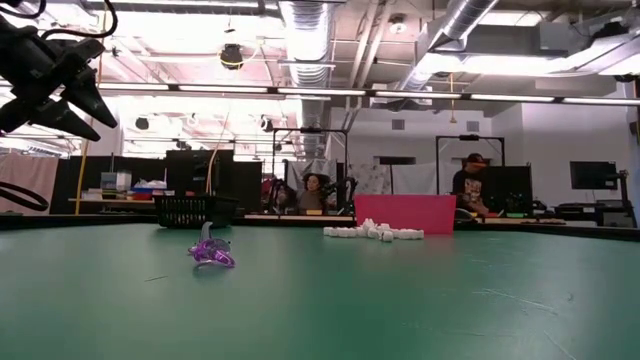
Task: Sort Halloween decoration
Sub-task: Put the pink witch hat toy into the orange bin
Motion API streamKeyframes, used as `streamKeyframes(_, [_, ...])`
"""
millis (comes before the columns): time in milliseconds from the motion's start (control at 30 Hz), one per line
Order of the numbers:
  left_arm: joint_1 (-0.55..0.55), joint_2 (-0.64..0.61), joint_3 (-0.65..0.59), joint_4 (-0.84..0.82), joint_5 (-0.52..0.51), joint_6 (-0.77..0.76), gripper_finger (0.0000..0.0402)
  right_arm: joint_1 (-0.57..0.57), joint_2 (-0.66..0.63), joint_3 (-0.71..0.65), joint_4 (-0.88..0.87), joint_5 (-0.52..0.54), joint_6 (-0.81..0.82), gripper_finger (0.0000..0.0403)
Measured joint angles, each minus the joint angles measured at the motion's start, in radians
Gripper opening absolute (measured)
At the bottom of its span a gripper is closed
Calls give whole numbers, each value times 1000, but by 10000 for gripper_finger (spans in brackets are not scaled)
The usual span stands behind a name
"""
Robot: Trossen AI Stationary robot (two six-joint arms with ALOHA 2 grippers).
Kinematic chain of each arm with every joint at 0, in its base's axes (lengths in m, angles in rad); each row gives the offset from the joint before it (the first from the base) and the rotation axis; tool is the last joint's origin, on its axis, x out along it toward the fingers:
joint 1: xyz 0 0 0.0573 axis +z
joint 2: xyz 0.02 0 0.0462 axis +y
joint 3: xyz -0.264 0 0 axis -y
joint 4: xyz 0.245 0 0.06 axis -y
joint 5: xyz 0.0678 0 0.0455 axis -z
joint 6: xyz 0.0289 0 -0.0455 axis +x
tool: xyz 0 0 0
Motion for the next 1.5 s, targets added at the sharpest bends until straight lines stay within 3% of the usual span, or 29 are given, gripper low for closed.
streamKeyframes(133, [0, 0, 0, 0, 0, -1, 183, 74, 19, -22, -34, -2, 159, 30])
streamKeyframes(233, [0, 0, 0, 0, -1, -2, 183, 78, 44, -30, -92, -54, 161, 63])
streamKeyframes(567, [0, 0, 0, -2, -26, -10, 183, 76, 5, -92, -104, -53, 147, 152])
streamKeyframes(733, [0, 0, 0, -3, -42, -10, 183, -17, -75, -92, -78, 70, 44, 181])
streamKeyframes(900, [0, 0, 0, -2, -23, -10, 183, -248, -89, -91, -3, 173, -327, 179])
streamKeyframes(1067, [0, 0, 0, -2, -2, -10, 183, -517, -21, -92, 230, 182, -791, 170])
streamKeyframes(1167, [0, 0, 0, -1, 1, -22, 183, -642, 14, -90, 377, 161, -988, 169])
streamKeyframes(1333, [0, 0, 0, -1, -6, -24, 183, -760, 107, -90, 563, 101, -1197, 168])
streamKeyframes(1500, [0, 0, 0, -1, 0, -24, 183, -779, 258, 20, 615, 55, -1430, 168])
